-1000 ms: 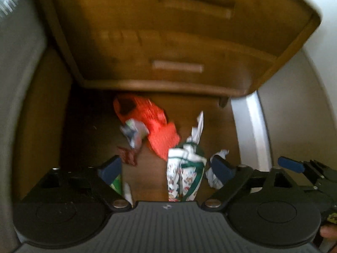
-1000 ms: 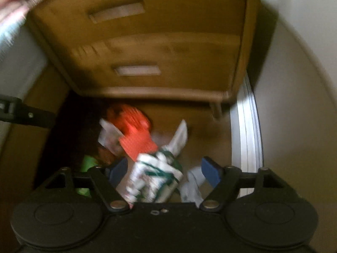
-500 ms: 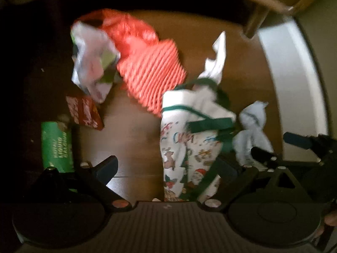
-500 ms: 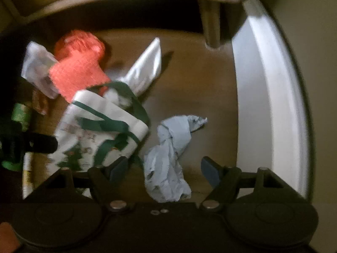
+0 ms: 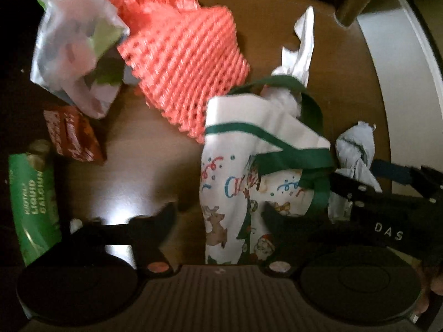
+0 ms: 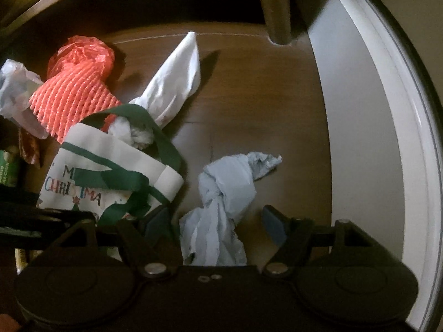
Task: Collect trash
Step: 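Grasp the white Christmas tote with left tool while right tool grasps light blue crumpled bag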
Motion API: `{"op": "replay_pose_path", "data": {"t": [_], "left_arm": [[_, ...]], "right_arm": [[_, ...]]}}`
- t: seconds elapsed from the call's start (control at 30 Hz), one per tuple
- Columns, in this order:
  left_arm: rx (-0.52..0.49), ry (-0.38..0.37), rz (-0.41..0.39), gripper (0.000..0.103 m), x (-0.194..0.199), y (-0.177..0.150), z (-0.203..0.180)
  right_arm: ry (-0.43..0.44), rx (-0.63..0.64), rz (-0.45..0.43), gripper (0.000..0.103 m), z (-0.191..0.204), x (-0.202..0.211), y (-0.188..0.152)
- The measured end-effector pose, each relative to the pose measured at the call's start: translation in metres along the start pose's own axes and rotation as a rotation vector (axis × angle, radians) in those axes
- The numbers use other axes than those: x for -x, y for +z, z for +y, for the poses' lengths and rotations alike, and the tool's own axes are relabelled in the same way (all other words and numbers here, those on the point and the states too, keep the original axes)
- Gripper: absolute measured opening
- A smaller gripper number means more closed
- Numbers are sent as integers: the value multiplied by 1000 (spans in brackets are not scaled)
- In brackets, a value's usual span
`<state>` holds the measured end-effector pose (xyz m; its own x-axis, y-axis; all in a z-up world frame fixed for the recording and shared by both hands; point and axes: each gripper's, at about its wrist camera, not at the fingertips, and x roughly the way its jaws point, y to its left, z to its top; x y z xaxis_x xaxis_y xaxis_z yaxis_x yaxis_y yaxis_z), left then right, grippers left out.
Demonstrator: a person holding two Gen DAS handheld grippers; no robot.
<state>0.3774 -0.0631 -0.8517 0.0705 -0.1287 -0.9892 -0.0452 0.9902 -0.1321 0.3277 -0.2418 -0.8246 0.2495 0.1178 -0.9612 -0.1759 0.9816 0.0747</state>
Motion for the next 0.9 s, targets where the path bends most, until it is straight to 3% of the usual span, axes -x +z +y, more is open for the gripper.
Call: {"op": "replay_pose_path", "data": {"t": [0.03,0.1,0.13,0.17,0.47,0.73,0.9], "left_arm": [[-3,-1,8,38,-2,-1,0],[-8,-5,10,33,-4,-2,-1],[-12,-5,5,31,-3,-3,-2],[-16,-6,0,29,-2,-4,-3],[-24,-21,-16,7,8,-5,-15],[-24,-16,-25,5,51,-12,-17],[-17,-31,-38,5,109,-22,-13]], "right_arm": [[2,3,-1,71,0,-1,1],[-9,5,-7,70,1,-1,2],[-6,0,-9,58,1,-1,3],[-9,-6,-6,30,1,-2,4],[-14,-39,-16,29,-2,2,0],[-51,-127,-52,28,-2,57,-18],[-32,-150,-72,28,3,114,-20]]}}
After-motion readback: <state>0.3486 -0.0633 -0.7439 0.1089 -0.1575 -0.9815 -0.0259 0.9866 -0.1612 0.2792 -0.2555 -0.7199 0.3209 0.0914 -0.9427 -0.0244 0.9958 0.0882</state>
